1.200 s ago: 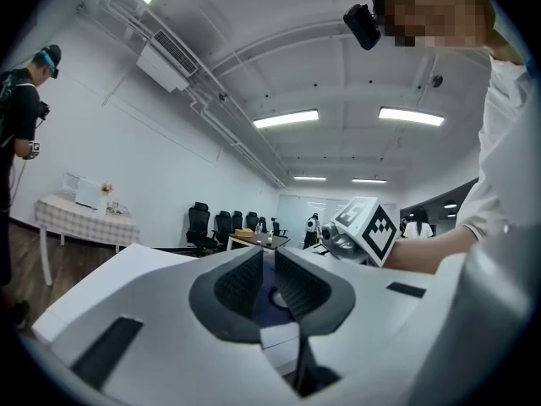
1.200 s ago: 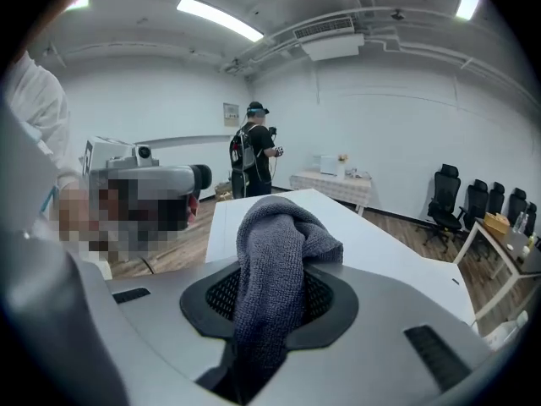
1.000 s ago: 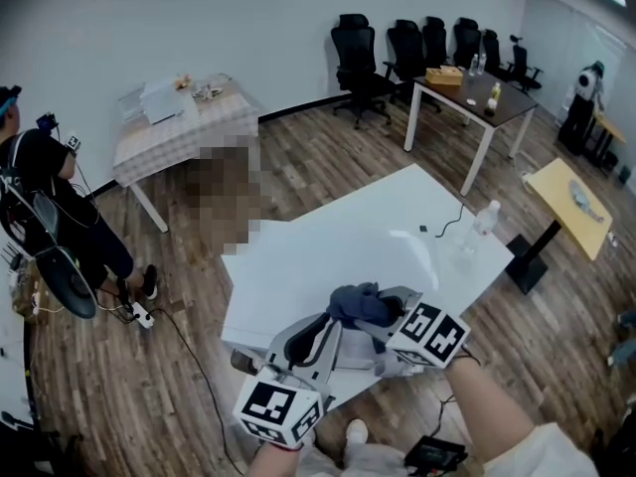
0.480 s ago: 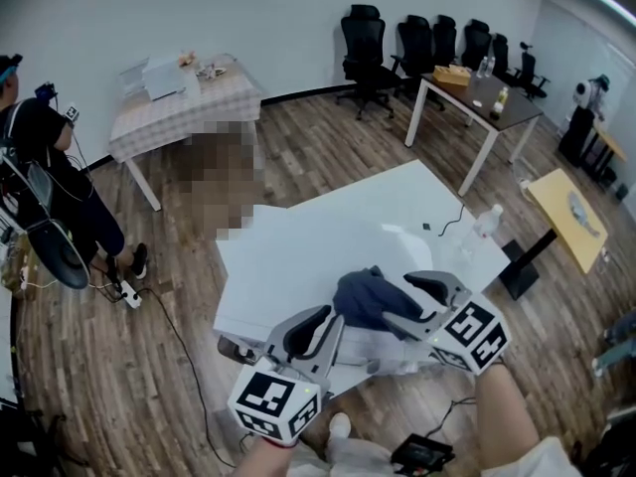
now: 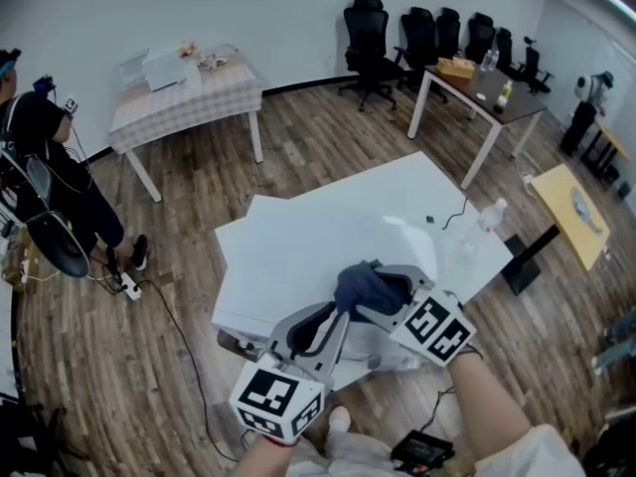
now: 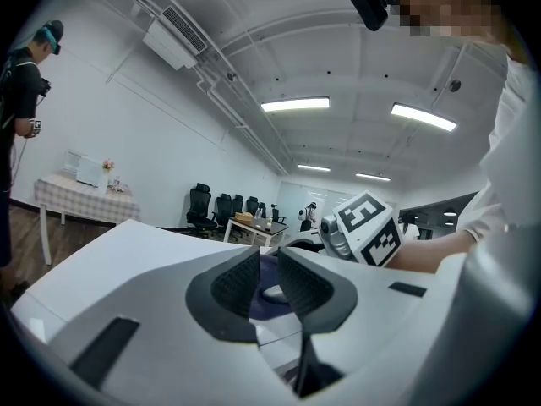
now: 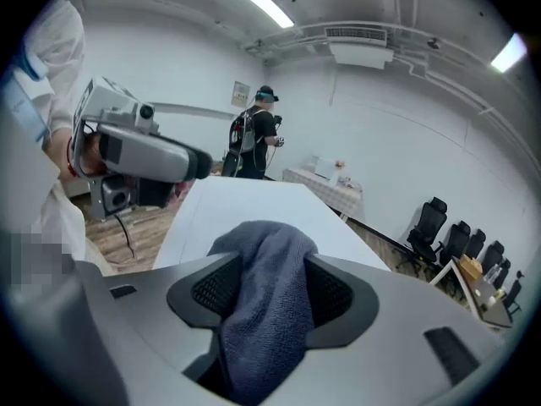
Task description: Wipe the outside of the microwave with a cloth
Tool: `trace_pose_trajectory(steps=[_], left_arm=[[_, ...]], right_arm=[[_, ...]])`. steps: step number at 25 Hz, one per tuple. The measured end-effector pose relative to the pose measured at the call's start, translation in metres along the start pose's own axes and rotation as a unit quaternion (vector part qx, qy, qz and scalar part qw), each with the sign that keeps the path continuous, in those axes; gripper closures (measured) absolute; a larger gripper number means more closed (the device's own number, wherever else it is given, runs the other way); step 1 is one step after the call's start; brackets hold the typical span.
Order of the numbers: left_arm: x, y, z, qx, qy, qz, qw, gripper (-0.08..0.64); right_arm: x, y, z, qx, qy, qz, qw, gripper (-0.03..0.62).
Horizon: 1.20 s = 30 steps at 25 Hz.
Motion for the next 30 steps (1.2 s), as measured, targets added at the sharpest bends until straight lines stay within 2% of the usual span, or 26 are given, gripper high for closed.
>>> trace_pose_trajectory(steps=[1,3,5,11,16,20,25,30], left_arm=[[0.0,0.0,0.0,0.0,-0.001,0.001,1.0,0.505],[-0.001,0.0,0.002,0.0,-0.004,0.0,1.0,0.505],[-0.001,-0.002,0.005,-0.002,-0.007,-0.001,1.0,0.505],[-0.009,-0.004,0.015,-0.01,-0.015,-0.006,0.9998,0.505],[-0.021,-0.014,0.025,-0.014,-0.028,-0.017,0.9994,0.505],[-0.034,-0.025,0.042,-0.013,-0.048,-0.03,0.9983,0.505],[-0.056,-0.039,0.068,0.01,-0.089,-0.037,0.9953,0.505],[-0.072,-0.041,0.087,0.009,-0.128,-0.039,0.991,0.505]], right_arm=[[0.002,0.003,0.002,-0.006,0.002,0.006,1.0,0.377],[0.003,0.004,0.005,-0.012,0.008,0.005,1.0,0.437],[0.003,0.004,0.005,-0.011,0.015,0.003,1.0,0.466],[0.008,0.002,0.005,0.011,0.021,0.006,1.0,0.479],[0.018,-0.011,0.021,0.015,0.01,0.0,1.0,0.483],[0.045,-0.034,0.039,0.03,0.007,-0.034,0.999,0.489],[0.104,-0.069,0.062,0.049,-0.007,-0.069,0.996,0.489],[0.139,-0.08,0.073,0.004,-0.007,-0.022,1.0,0.491]])
Point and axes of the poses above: the fingertips, and each gripper's own axes: x forward along the fingers, z to its left, y out of its underside, the point moved 10 cm from there along -x, backward along the fingers, and after that the axes turned 13 degrees about -z, right-handed, at the moved point
